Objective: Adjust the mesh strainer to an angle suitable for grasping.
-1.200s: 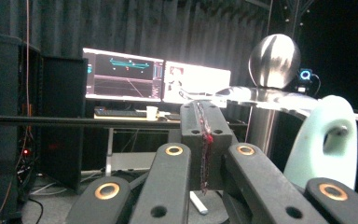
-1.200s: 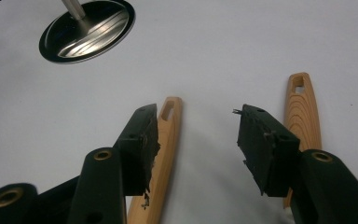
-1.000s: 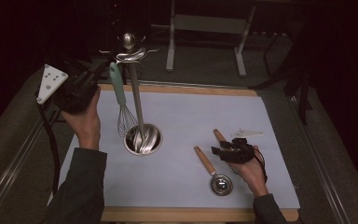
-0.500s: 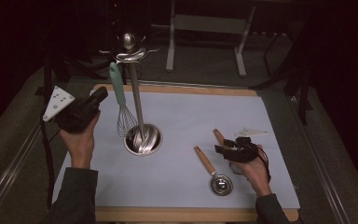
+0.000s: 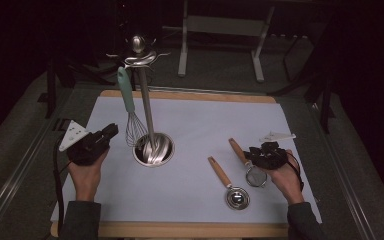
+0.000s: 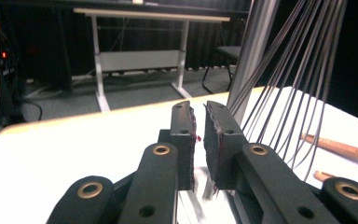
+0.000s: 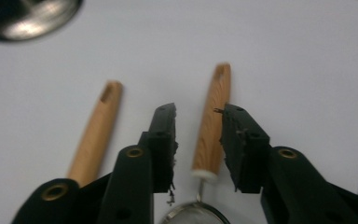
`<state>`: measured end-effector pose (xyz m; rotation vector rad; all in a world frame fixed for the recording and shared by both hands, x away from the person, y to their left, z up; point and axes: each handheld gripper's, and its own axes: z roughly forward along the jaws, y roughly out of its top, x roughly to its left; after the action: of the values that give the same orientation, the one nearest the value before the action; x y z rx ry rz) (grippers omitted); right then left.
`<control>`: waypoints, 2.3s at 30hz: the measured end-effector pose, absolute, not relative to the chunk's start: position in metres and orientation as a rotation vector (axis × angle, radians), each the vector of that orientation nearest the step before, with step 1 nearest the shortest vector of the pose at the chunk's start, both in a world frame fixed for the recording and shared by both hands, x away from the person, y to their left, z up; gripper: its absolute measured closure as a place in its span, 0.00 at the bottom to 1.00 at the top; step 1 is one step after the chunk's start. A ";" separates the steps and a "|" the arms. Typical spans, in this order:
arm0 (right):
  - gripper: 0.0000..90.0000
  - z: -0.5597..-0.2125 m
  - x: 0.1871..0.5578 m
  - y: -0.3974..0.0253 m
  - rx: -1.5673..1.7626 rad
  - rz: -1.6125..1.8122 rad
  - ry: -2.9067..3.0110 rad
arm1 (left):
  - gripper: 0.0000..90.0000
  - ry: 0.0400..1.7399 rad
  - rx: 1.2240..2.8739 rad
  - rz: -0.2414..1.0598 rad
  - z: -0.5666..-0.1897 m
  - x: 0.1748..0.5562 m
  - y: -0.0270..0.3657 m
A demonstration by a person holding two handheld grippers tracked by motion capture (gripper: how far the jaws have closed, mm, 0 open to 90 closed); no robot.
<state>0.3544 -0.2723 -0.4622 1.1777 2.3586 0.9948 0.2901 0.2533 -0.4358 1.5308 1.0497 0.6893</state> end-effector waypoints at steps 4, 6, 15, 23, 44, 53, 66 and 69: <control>0.79 -0.469 0.361 -0.270 1.176 0.887 2.437 | 0.90 1.085 1.551 0.679 -0.457 0.285 0.254; 0.79 -0.471 0.363 -0.269 1.186 0.853 2.462 | 0.90 1.094 1.556 0.673 -0.462 0.284 0.255; 0.75 -0.480 0.382 -0.267 1.322 0.759 2.564 | 0.88 1.193 1.612 0.601 -0.512 0.279 0.258; 0.75 -0.489 0.395 -0.268 1.456 0.696 2.614 | 0.88 1.248 1.644 0.594 -0.531 0.284 0.258; 0.79 -0.492 0.415 -0.252 1.578 0.540 2.716 | 0.87 1.237 1.681 0.599 -0.539 0.287 0.251; 0.79 -0.484 0.410 -0.246 1.532 0.592 2.747 | 0.87 1.228 1.690 0.608 -0.539 0.287 0.250; 0.79 -0.471 0.403 -0.237 1.444 0.647 2.761 | 0.87 1.227 1.688 0.610 -0.539 0.286 0.250; 0.79 -0.467 0.401 -0.232 1.413 0.674 2.771 | 0.87 1.227 1.687 0.610 -0.539 0.286 0.249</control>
<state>0.4007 -0.2322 -0.4666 1.4128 2.7711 0.6745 0.2862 0.2495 -0.5391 1.6874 1.2270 0.6103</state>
